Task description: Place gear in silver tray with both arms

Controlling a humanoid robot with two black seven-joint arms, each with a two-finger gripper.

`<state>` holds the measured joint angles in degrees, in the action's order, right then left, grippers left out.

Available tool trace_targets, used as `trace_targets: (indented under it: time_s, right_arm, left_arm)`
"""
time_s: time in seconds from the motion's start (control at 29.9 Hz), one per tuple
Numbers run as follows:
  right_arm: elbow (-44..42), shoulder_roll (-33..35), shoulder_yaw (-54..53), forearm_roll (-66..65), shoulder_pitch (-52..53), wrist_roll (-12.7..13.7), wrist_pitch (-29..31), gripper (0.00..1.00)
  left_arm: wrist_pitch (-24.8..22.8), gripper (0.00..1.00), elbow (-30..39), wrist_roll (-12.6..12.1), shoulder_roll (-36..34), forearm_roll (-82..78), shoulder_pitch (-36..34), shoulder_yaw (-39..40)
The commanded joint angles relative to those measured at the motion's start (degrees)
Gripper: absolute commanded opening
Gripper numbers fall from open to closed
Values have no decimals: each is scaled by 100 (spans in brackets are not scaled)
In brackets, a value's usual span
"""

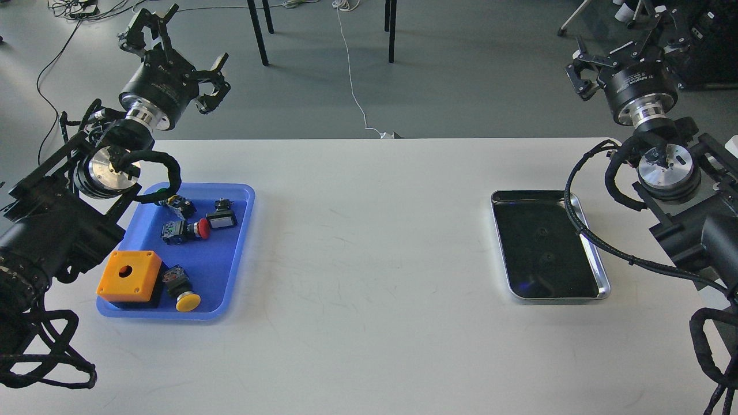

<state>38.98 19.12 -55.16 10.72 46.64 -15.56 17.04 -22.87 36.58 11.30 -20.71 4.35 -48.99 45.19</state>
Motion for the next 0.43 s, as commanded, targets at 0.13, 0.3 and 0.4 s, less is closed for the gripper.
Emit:
trace_targets:
  time_s: [0.13,0.3,0.4]
  right_arm:
    - [-21,-119,-197,-8,-322,36,308,99]
    - [-241,-418,-259,-8,-358,1,387,99]
    - [-224,-418,-250,-8,-314,1,423,99]
  left_arm:
    - [2,98,-2,4,137,66,328,-2]
    - [2,98,15,48,181,66,426,-2]
    - [37,98,33,57,172,57,400,-2]
